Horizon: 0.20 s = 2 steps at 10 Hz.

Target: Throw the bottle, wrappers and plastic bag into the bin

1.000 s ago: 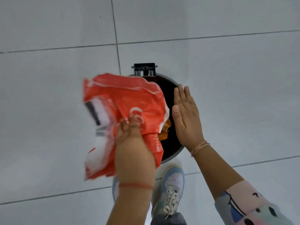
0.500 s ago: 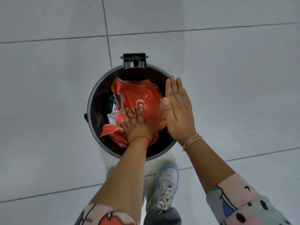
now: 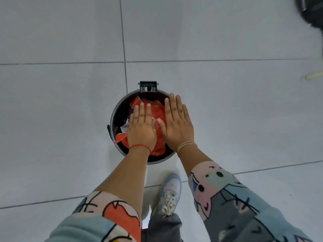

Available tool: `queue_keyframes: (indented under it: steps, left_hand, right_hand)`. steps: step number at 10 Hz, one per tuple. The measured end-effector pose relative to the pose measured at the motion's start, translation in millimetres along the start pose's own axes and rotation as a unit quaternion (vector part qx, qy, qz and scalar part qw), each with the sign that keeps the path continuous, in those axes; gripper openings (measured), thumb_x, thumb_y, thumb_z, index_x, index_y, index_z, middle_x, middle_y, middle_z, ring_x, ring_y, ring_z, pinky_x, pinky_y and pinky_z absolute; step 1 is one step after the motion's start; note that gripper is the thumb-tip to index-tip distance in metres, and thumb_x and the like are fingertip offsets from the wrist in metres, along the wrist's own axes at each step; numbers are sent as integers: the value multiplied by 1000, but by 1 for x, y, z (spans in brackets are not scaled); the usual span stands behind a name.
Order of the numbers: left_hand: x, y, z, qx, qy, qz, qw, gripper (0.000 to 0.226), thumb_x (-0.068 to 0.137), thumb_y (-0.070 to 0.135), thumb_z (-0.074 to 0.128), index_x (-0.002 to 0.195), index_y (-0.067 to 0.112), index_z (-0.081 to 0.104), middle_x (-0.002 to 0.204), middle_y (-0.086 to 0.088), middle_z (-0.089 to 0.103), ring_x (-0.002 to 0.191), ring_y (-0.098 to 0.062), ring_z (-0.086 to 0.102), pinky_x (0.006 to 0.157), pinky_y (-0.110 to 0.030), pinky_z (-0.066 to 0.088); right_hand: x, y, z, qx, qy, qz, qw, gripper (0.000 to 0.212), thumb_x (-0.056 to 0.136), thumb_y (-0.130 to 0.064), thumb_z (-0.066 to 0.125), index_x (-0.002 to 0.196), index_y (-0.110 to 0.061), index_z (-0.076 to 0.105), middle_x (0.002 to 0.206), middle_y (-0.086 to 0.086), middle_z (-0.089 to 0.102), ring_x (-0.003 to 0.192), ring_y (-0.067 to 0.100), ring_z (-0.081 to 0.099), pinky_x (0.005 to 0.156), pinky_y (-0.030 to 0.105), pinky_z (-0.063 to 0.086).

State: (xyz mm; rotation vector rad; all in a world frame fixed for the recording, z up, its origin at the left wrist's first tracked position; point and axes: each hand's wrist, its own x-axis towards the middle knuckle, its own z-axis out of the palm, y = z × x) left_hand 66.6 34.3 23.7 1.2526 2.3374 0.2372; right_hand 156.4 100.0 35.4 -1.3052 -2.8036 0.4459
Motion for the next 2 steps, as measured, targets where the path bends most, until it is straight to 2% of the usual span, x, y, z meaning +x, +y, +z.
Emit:
queue_keyframes:
  steps: [1, 2]
  left_hand:
    - [3, 6, -53, 34, 103, 21, 994, 62, 91, 43, 6, 145, 11, 5, 156, -9, 12, 142, -23, 5, 114, -30, -14]
    - [8, 22, -118, 52, 168, 30, 984, 59, 94, 47, 2, 142, 13, 3, 154, -5, 12, 140, -21, 8, 110, -27, -19]
  right_hand:
    - [14, -15, -50, 14, 29, -4, 999, 63, 95, -41, 21, 143, 1, 20, 151, 18, 27, 139, 24, 16, 113, 30, -3]
    - [28, -32, -104, 16, 79, -22, 996, 68, 98, -44, 3, 142, 2, 28, 150, 17, 30, 138, 24, 17, 113, 31, -1]
